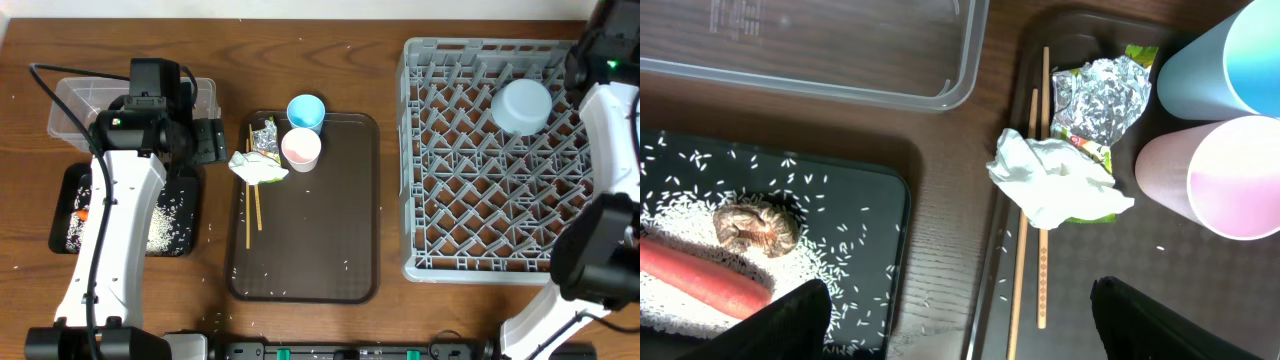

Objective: Sort waste into correct bins and load items into the dishwasher rack
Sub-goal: 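Stand the blue plate upright in the rack and open the right gripper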

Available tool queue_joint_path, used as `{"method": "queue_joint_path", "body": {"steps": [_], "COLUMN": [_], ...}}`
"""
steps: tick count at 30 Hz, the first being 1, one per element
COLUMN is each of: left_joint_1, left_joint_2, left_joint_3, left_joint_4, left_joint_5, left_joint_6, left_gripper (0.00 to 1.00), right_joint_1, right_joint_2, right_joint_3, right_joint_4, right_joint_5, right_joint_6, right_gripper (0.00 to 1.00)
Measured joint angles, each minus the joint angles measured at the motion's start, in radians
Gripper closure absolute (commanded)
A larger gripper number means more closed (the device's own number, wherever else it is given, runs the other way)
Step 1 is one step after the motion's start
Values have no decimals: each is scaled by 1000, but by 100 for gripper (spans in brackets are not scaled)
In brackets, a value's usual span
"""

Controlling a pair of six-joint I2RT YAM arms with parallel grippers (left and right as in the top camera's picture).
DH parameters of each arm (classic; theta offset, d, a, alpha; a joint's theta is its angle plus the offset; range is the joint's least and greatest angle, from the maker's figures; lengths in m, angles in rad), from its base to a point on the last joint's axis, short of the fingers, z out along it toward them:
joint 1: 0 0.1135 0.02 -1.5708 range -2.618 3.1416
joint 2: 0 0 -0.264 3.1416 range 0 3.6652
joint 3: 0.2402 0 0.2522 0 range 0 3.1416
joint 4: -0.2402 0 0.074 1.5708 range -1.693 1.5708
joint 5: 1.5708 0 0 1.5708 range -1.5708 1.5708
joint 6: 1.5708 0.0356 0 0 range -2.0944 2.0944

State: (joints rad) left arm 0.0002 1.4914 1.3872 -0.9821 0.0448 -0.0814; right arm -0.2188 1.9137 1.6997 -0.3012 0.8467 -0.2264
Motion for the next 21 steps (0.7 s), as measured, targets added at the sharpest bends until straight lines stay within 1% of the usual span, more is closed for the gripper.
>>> {"method": "queue_joint_path", "body": {"steps": [7,13,17,21], "left_joint_1": [0,0,0,0], "left_joint_2": [0,0,0,0], "left_joint_3": [0,0,0,0], "left_joint_4": [0,0,0,0], "left_joint_5": [0,0,0,0], "left_joint_6": [0,0,0,0], "left_gripper": [16,16,16,16], "right_joint_1": [1,14,27,51], "right_joint_2": [-116,-172,-174,-175], "right_joint_3": [0,0,0,0], "right_joint_4": [-4,-45,-115,-225], "right_joint_5": [-40,-77,-119,-229], "right_joint_6": [24,44,71,93], "right_gripper": [32,31,31,28]}}
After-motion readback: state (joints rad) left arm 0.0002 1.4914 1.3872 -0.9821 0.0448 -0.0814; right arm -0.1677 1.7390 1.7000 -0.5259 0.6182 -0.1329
